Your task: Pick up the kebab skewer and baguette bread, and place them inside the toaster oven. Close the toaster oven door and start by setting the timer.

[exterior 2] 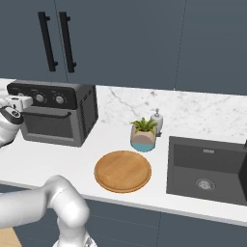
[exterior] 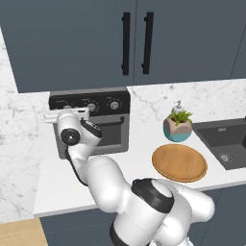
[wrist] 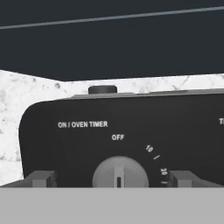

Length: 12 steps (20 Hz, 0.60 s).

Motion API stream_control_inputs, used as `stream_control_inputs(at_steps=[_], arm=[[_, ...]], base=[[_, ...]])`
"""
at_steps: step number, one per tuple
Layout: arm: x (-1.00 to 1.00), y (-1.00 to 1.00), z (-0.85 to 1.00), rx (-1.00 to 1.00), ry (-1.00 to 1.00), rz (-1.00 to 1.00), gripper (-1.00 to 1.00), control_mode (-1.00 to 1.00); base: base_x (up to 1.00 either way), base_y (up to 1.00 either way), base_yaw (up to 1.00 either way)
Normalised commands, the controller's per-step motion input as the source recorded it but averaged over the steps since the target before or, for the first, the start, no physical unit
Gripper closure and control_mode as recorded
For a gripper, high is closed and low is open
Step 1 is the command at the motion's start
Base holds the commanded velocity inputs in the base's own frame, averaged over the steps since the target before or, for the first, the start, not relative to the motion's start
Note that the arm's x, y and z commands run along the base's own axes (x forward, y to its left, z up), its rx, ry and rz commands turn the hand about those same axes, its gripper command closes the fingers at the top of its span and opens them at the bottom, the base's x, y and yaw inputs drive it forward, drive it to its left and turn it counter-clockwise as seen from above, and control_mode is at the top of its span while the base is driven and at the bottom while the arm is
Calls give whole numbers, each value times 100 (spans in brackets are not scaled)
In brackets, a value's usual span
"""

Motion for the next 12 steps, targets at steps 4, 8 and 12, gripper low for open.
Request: stream_control_inputs(at_steps=[4, 8, 12], arm=[[0, -14, 0, 0, 0, 0, -100, -100], [0, -12, 0, 0, 0, 0, -100, -100], [0, 0, 0, 0, 0, 0, -100, -100]], base=[[0, 0, 0], [0, 0, 0], [0, 0, 0]])
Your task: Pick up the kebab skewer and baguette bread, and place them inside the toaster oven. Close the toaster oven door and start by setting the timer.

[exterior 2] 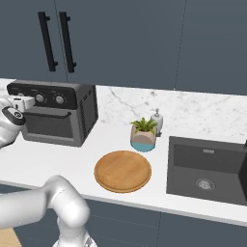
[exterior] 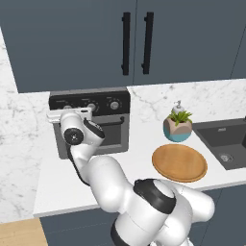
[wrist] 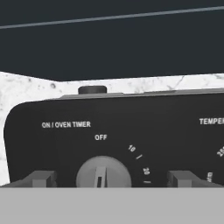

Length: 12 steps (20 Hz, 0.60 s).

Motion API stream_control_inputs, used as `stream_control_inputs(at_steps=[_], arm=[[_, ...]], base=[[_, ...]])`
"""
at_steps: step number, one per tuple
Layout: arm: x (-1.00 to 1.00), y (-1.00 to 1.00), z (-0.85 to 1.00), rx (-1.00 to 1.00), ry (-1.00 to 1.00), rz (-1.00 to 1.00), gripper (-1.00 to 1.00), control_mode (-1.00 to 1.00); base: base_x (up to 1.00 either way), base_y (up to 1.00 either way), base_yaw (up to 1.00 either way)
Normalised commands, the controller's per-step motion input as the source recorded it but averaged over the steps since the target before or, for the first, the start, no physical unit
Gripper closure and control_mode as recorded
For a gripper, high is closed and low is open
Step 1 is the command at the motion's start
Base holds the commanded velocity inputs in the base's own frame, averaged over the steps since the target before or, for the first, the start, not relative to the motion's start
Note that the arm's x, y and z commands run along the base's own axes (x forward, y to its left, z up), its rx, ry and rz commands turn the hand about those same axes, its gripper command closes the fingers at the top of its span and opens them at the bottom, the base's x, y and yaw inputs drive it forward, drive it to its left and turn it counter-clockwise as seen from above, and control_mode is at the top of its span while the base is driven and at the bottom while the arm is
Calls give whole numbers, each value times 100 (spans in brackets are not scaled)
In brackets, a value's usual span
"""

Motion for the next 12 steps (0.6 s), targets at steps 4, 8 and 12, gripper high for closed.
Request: stream_control_inputs(at_steps=[4, 8, 12], arm=[[0, 2, 0, 0, 0, 0, -100, -100], [0, 9, 0, 0, 0, 0, -100, -100], [0, 3, -2, 0, 0, 0, -100, -100]], base=[[0, 0, 0], [0, 0, 0], [0, 0, 0]])
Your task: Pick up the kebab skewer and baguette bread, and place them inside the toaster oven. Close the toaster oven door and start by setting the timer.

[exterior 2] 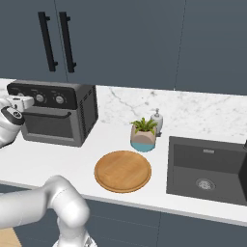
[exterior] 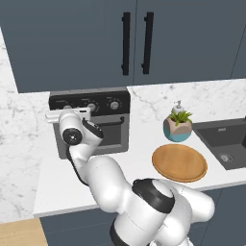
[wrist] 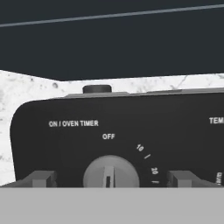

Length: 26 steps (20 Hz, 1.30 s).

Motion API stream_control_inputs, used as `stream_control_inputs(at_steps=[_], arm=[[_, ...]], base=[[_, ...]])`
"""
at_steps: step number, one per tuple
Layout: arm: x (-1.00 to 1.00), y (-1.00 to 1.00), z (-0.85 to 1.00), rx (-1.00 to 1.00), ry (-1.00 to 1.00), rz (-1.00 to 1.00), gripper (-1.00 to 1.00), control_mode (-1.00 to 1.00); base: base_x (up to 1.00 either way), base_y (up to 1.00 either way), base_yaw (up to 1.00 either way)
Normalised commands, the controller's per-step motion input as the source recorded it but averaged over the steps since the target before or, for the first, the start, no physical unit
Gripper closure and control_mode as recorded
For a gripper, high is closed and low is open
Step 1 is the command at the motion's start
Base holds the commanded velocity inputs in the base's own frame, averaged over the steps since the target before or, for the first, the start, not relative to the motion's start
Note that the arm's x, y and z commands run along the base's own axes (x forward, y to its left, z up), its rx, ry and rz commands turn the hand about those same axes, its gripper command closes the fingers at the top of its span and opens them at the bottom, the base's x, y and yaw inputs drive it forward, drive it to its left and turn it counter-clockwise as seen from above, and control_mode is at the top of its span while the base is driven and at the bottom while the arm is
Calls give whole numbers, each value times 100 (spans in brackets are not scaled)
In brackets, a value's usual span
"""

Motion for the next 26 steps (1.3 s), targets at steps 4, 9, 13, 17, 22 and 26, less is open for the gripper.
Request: stream_control_inputs(at_steps=[4, 9, 13, 17, 22, 26], arm=[[0, 0, 0, 0, 0, 0, -100, -100], [0, 0, 0, 0, 0, 0, -100, -100], [0, 0, 0, 0, 0, 0, -100, -100], [0, 0, 0, 0, 0, 0, -100, -100], [0, 0, 0, 0, 0, 0, 100, -100], [0, 0, 0, 0, 0, 0, 100, -100]], base=[[0, 0, 0], [0, 0, 0], [0, 0, 0], [0, 0, 0], [0, 0, 0], [0, 0, 0]])
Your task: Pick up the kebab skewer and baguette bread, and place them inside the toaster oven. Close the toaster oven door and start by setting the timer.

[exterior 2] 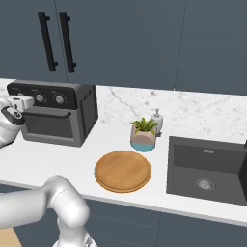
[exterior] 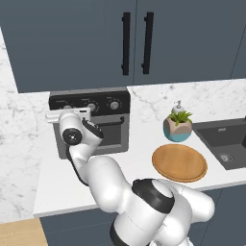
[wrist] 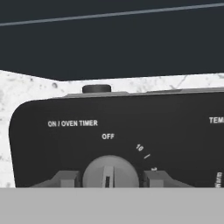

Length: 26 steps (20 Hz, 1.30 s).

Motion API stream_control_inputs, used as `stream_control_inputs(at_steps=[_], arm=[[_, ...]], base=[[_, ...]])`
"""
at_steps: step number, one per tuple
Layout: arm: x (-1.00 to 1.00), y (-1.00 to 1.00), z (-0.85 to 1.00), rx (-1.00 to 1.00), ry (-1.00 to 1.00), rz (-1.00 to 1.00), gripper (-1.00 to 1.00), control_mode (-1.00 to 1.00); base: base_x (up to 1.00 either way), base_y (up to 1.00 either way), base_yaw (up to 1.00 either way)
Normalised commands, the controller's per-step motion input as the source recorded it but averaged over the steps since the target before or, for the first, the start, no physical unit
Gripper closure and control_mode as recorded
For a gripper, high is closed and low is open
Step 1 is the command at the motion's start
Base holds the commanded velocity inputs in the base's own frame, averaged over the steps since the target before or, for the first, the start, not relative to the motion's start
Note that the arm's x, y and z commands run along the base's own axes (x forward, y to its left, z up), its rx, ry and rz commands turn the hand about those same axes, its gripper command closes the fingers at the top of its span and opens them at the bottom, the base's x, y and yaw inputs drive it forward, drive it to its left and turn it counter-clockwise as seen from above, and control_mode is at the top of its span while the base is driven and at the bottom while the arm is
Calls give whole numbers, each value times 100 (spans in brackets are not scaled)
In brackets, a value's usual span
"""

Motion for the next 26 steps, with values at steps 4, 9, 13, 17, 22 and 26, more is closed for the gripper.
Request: stream_control_inputs(at_steps=[4, 9, 13, 17, 22, 26], arm=[[0, 0, 0, 0, 0, 0, 100, -100], [0, 0, 0, 0, 0, 0, 100, -100], [0, 0, 0, 0, 0, 0, 100, -100], [-4, 0, -7, 0, 0, 0, 100, -100], [-5, 0, -11, 4, 0, 0, 100, -100], [-1, 0, -6, 10, 0, 0, 100, -100]], base=[[0, 0, 0], [0, 0, 0], [0, 0, 0], [0, 0, 0], [0, 0, 0], [0, 0, 0]])
